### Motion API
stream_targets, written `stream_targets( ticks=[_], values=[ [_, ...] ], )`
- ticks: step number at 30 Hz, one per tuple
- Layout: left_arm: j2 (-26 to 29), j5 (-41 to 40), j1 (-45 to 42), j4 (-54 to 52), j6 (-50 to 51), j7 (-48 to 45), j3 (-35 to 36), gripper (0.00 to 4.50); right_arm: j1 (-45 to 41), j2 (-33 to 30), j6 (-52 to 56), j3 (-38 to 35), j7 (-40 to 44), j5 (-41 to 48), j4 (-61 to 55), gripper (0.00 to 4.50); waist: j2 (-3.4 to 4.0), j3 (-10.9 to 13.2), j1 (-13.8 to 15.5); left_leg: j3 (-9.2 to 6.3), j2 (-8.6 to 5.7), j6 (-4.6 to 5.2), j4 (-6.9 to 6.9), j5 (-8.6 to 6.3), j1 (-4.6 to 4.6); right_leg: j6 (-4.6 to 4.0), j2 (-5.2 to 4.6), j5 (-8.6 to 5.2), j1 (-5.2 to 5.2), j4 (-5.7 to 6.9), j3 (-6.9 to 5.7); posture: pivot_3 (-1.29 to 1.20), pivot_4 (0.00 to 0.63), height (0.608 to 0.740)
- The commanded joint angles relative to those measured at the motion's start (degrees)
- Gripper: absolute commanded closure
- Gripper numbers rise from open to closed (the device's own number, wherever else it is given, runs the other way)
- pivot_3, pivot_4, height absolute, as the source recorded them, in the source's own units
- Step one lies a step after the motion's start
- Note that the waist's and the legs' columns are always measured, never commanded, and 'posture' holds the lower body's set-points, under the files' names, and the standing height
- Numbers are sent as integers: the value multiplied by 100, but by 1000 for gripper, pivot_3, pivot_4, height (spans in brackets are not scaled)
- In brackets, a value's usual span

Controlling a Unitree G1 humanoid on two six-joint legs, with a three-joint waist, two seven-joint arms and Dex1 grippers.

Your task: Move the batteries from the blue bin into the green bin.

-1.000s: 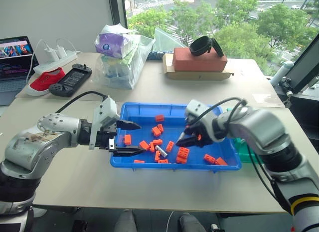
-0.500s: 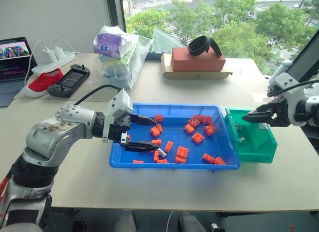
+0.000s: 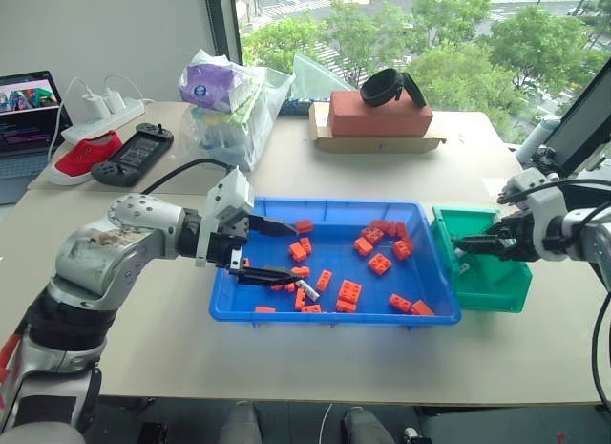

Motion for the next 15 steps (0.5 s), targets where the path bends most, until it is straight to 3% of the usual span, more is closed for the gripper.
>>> stream_targets(
  ticks=[1,9,15],
  values=[
    [55,114,14,15,-198,-8,97,0,-255,-160,-137,-56,-28,-188,-9,128,0,0,0,0,0,0,0,0,0,0,0,0,0,0,0,0,150,736],
    [208,462,268,283,-437,164,326,0,-1059,-95,22,247,280,-131,-782,128,3,1,-37,0,0,0,-2,0,0,0,0,0,-5,2,0,0,150,736],
    [521,679,545,506,-451,336,627,0,-1631,935,248,730,367,194,-1488,128,3,0,-102,-1,0,0,-4,0,0,0,1,0,-4,4,-1,0,150,736]
  ],
)
